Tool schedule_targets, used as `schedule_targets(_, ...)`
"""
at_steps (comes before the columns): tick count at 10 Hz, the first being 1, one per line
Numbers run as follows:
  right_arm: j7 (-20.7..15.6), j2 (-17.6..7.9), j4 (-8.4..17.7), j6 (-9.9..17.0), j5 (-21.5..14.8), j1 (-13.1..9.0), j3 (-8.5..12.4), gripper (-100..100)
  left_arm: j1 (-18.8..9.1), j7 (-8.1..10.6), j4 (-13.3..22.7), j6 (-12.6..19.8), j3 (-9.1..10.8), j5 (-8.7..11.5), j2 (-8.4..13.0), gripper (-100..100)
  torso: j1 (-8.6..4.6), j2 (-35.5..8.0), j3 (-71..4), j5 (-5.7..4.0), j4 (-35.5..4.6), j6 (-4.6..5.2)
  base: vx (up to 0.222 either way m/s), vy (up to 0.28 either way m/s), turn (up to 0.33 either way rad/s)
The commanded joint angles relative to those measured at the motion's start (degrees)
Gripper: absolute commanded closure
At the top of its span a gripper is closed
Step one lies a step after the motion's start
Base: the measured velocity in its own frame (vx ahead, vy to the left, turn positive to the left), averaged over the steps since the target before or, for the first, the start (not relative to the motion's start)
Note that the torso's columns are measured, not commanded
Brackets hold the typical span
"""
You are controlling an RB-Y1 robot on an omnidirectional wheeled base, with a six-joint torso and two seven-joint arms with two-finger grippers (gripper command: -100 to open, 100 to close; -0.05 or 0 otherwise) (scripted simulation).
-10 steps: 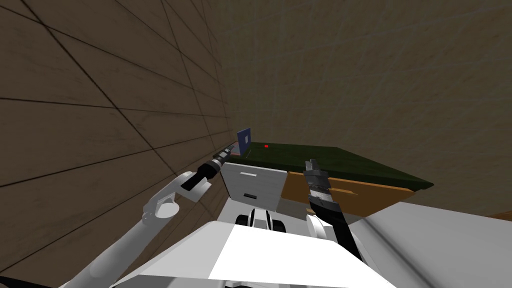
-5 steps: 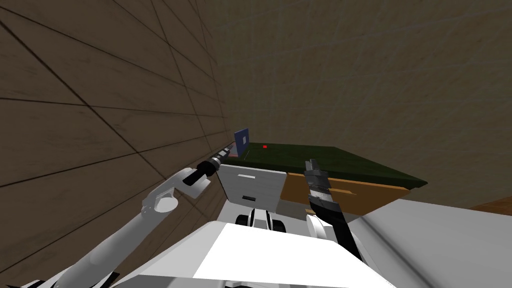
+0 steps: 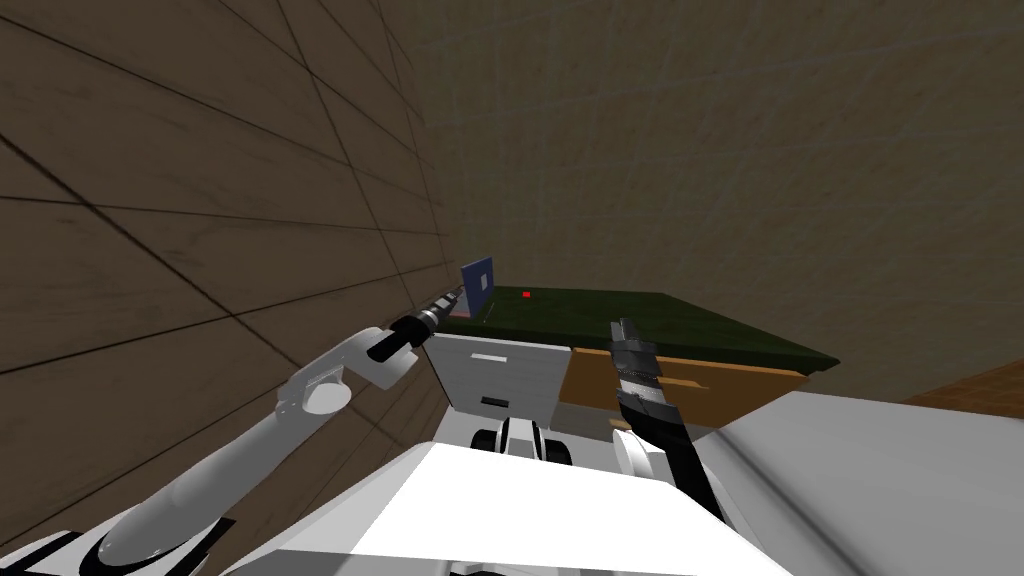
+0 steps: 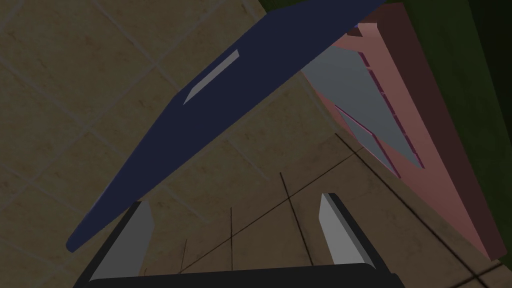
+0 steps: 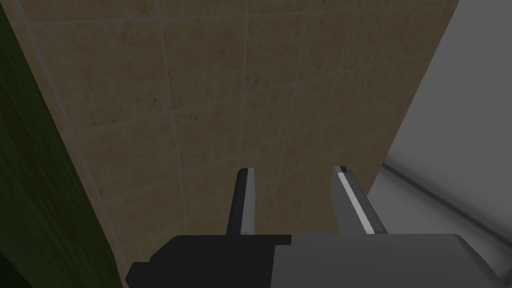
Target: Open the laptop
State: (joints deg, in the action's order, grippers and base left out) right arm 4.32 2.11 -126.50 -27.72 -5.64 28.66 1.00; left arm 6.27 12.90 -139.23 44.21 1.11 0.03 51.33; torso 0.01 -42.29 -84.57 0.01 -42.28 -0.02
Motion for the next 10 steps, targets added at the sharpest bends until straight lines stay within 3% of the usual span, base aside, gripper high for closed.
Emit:
schedule_targets(1,0.0,0.0,0.0,0.0,0.0,0.0,0.0,0,-0.9,0.62,-0.4,3.1,0.03,0.1,2.0,-100,-0.02,0.0,0.0,-0.01,0.0,0.02,0.032,-0.003,-0.035)
schedule_targets(4,0.0,0.0,0.0,0.0,0.0,0.0,0.0,0,-2.8,2.02,-2.2,8.4,0.34,0.5,6.5,-100,0.00,0.0,0.0,-0.01,0.0,0.03,0.045,0.002,-0.077)
schedule_targets(5,0.0,0.0,0.0,0.0,0.0,0.0,0.0,0,-2.8,2.02,-2.2,8.9,0.34,0.5,6.5,-100,-0.02,0.1,-0.1,-0.03,0.0,0.04,0.034,0.004,-0.019)
schedule_targets(10,0.0,0.0,0.0,0.0,0.0,0.0,0.0,0,-4.6,3.35,-7.9,14.5,0.64,0.8,10.9,-100,-0.05,0.0,0.0,-0.03,0.0,0.04,0.032,0.002,-0.047)
